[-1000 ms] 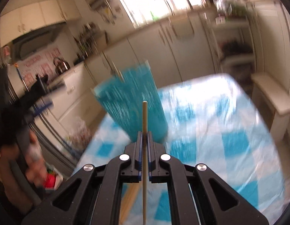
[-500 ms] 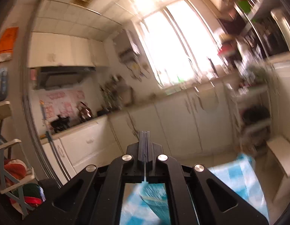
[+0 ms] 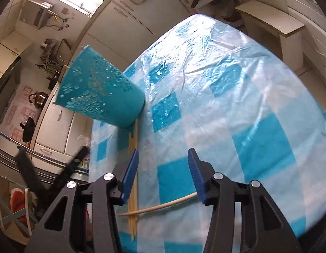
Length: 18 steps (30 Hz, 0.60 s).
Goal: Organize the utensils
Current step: 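Move both grippers back toward the chopstick bundle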
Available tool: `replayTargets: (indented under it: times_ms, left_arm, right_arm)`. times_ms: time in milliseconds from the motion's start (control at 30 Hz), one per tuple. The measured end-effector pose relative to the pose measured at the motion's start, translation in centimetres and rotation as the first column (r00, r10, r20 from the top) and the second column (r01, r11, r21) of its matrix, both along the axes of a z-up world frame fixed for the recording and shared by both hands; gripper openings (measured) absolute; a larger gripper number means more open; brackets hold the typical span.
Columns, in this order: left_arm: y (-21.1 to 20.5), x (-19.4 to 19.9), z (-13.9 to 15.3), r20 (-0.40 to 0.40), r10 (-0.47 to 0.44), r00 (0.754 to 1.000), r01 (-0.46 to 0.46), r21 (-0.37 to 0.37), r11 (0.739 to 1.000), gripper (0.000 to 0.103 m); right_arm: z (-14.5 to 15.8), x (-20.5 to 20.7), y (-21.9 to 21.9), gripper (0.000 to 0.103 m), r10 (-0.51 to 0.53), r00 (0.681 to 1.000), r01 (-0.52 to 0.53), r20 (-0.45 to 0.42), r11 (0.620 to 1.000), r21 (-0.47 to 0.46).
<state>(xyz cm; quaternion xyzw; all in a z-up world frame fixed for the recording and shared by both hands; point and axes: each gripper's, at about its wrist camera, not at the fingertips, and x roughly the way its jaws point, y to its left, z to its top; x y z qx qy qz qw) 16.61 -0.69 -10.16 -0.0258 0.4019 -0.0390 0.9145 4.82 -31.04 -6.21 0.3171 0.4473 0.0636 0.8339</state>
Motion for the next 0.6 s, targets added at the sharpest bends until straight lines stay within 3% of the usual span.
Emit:
replayTargets:
  times_ms: [67,200,233,400,600]
  left_arm:
    - [-0.9,-0.8,-0.6,-0.010,-0.029,1.000,0.029,0.002,1.000,0.082]
    - [-2.2,-1.8,-2.4,-0.052,-0.069,0.996,0.070,0.002,0.998,0.082]
    - [-2.4,-2.0,-2.6,-0.059,-0.073,0.996,0.073,0.002,0.997,0.082]
    - [-2.7,-2.8,-3.2,-0.086,-0.094,0.992,0.093,-0.013,0.996,0.082]
    - [-3.5,-3.5,-4.4,-0.127,-0.154,0.980,0.152,-0.026,0.988,0.082]
  right_arm:
    - [-0.1,-1.3,0.5,0.048,-0.009,0.999,0.007,-0.041,0.999,-0.036]
    - [-2.5,-2.7,1.7,0.034,0.013,0.985,-0.019,-0.169,0.999,-0.032]
    - [-2.6,-2.6,1.7,0.029,0.001,0.988,-0.009,-0.154,0.998,-0.055]
    - [-2.4,1.0,2.9,0.029,0.029,0.992,-0.052,-0.123,0.981,-0.188]
    - [-2.4,5.0,4.3,0.029,0.098,0.986,-0.130,-0.134,0.959,-0.250]
